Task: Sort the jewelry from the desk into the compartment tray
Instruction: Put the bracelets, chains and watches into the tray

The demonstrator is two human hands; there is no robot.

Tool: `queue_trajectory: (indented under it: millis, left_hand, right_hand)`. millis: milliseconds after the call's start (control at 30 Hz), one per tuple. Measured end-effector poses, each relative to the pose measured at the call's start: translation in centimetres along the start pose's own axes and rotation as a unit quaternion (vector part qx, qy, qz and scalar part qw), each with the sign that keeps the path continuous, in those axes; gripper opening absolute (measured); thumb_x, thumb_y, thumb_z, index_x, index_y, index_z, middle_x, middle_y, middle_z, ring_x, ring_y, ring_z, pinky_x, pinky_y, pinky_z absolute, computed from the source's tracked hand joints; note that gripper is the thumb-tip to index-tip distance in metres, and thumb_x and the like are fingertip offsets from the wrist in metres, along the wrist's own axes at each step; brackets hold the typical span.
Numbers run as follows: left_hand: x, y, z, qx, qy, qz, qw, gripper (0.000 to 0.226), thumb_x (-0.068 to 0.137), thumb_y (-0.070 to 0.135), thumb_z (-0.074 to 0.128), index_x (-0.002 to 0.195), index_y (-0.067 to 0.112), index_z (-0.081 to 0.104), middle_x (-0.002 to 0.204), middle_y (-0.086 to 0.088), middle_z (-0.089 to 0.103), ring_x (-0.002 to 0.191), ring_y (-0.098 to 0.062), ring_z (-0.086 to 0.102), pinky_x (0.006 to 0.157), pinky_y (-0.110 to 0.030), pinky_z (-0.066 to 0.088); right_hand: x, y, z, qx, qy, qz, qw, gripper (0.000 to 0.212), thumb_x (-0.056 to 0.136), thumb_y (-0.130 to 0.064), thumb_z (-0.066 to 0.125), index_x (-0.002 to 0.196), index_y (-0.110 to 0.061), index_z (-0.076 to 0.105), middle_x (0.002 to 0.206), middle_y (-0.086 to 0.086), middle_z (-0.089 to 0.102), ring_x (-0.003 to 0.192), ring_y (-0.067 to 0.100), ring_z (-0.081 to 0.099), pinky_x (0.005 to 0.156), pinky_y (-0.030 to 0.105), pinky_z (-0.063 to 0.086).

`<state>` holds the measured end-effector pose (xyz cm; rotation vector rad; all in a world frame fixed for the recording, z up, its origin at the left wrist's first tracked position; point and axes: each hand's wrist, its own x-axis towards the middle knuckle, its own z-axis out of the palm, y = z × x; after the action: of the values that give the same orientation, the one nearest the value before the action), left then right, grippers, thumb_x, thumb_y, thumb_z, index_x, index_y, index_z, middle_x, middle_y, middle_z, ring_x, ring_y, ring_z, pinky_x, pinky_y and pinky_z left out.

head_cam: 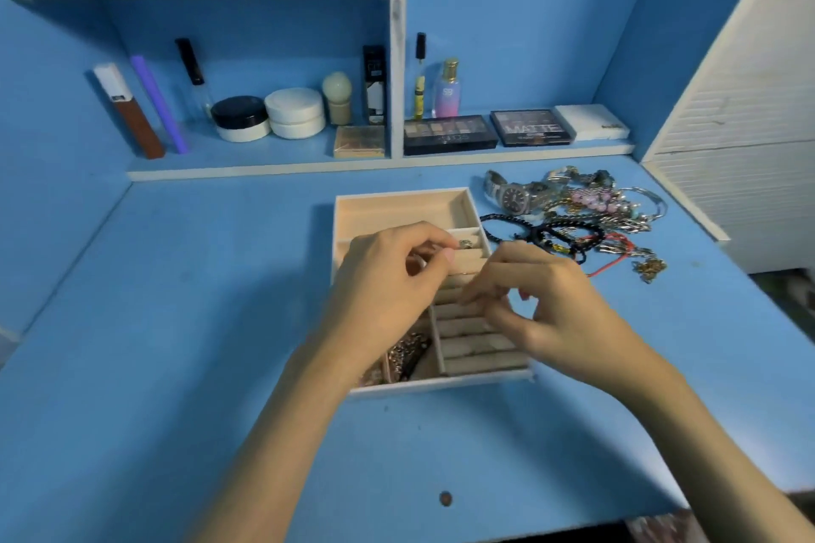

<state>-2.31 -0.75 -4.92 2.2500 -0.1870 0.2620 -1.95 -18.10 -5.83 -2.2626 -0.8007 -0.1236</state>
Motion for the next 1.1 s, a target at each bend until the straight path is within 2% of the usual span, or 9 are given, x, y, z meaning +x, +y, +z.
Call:
queue_trajectory:
  millis: [167, 267, 367, 433, 600, 733, 867, 1000, 1100]
  left_hand:
    - [1.9, 2.9, 3.9, 0.004, -0.057, 0.031, 0.998, 0.011, 0.085, 0.03, 0.059, 0.09, 0.033, 0.069, 0.07, 0.022, 0.059, 0.061, 0.007, 0.053, 0.054, -0.005, 0.036]
    - [3.4, 4.6, 7.0, 0.002, -0.103, 0.051, 0.993, 0.012, 0.086, 0.026, 0.059, 0.092, 0.029, 0.069, 0.079, 0.017, 0.065, 0.075, 0.002, 0.057, 0.067, -0.017, 0.045]
    - [4.9, 6.1, 9.8, 0.003, -0.131, 0.072, 0.989, 0.014, 0.084, 0.022, 0.059, 0.092, 0.026, 0.07, 0.081, 0.012, 0.068, 0.078, -0.005, 0.061, 0.078, -0.027, 0.051]
    - [5.8, 6.9, 11.2, 0.011, -0.146, 0.08, 0.986, 0.016, 0.084, 0.02, 0.058, 0.094, 0.025, 0.07, 0.083, 0.01, 0.069, 0.078, -0.009, 0.061, 0.077, -0.03, 0.051]
    - [7.2, 8.0, 13.4, 0.017, -0.148, 0.083, 0.985, 0.014, 0.084, 0.021, 0.058, 0.089, 0.026, 0.071, 0.082, 0.005, 0.07, 0.076, -0.013, 0.061, 0.075, -0.033, 0.052]
    - [7.6, 8.3, 14.1, 0.026, -0.146, 0.078, 0.986, 0.013, 0.084, 0.023, 0.057, 0.085, 0.027, 0.07, 0.077, 0.01, 0.066, 0.071, -0.009, 0.057, 0.073, -0.031, 0.052]
    - [7.7, 8.2, 14.4, 0.04, -0.137, 0.069, 0.987, 0.014, 0.086, 0.023, 0.056, 0.089, 0.028, 0.07, 0.078, 0.013, 0.063, 0.069, -0.001, 0.055, 0.068, -0.022, 0.048]
    - [7.9, 7.9, 14.4, 0.046, -0.131, 0.056, 0.989, 0.015, 0.087, 0.022, 0.056, 0.092, 0.028, 0.07, 0.079, 0.011, 0.064, 0.07, -0.002, 0.056, 0.064, -0.018, 0.043]
    - [8.0, 7.8, 14.5, 0.047, -0.131, 0.051, 0.989, 0.016, 0.087, 0.021, 0.056, 0.092, 0.027, 0.07, 0.08, 0.012, 0.063, 0.071, -0.003, 0.056, 0.065, -0.02, 0.046]
  right_hand:
    - [-2.2, 5.4, -4.5, -0.013, 0.142, 0.155, 0.978, 0.023, 0.078, 0.002, 0.06, 0.077, -0.017, 0.072, 0.072, -0.004, 0.06, 0.068, 0.004, 0.051, 0.059, 0.008, 0.035]
    - [-3.5, 8.4, -7.1, -0.058, 0.18, 0.224, 0.956, 0.024, 0.078, 0.002, 0.061, 0.081, -0.02, 0.07, 0.077, 0.001, 0.061, 0.068, 0.01, 0.051, 0.058, 0.009, 0.036]
    - [-4.7, 10.3, -9.3, -0.101, 0.147, 0.264, 0.948, 0.025, 0.079, -0.002, 0.062, 0.092, -0.021, 0.069, 0.086, 0.002, 0.057, 0.075, 0.019, 0.05, 0.063, 0.006, 0.035]
    - [-5.2, 10.9, -10.3, -0.122, 0.113, 0.26, 0.951, 0.028, 0.078, -0.002, 0.062, 0.097, -0.021, 0.069, 0.088, 0.003, 0.056, 0.076, 0.019, 0.05, 0.067, 0.005, 0.035]
    - [-5.3, 11.9, -11.0, -0.161, 0.004, 0.235, 0.959, 0.035, 0.076, -0.011, 0.064, 0.104, -0.032, 0.068, 0.089, 0.001, 0.055, 0.081, 0.015, 0.053, 0.073, 0.024, 0.04]
    - [-5.1, 12.3, -11.1, -0.161, 0.019, 0.215, 0.963, 0.015, 0.076, -0.023, 0.072, 0.09, -0.03, 0.072, 0.089, 0.001, 0.057, 0.078, 0.013, 0.054, 0.074, 0.036, 0.048]
    - [-5.1, 12.8, -10.8, -0.152, 0.04, 0.206, 0.966, 0.003, 0.078, -0.02, 0.071, 0.081, -0.019, 0.071, 0.086, 0.001, 0.059, 0.078, 0.015, 0.056, 0.075, 0.038, 0.048]
    - [-5.5, 12.9, -10.6, -0.112, 0.081, 0.2, 0.97, 0.006, 0.081, -0.012, 0.065, 0.078, -0.018, 0.068, 0.082, 0.001, 0.061, 0.075, 0.014, 0.058, 0.074, 0.037, 0.049]
    - [-5.7, 13.0, -10.8, -0.112, 0.088, 0.217, 0.966, 0.006, 0.08, -0.02, 0.066, 0.085, -0.022, 0.066, 0.084, -0.002, 0.057, 0.079, 0.015, 0.057, 0.075, 0.038, 0.049]
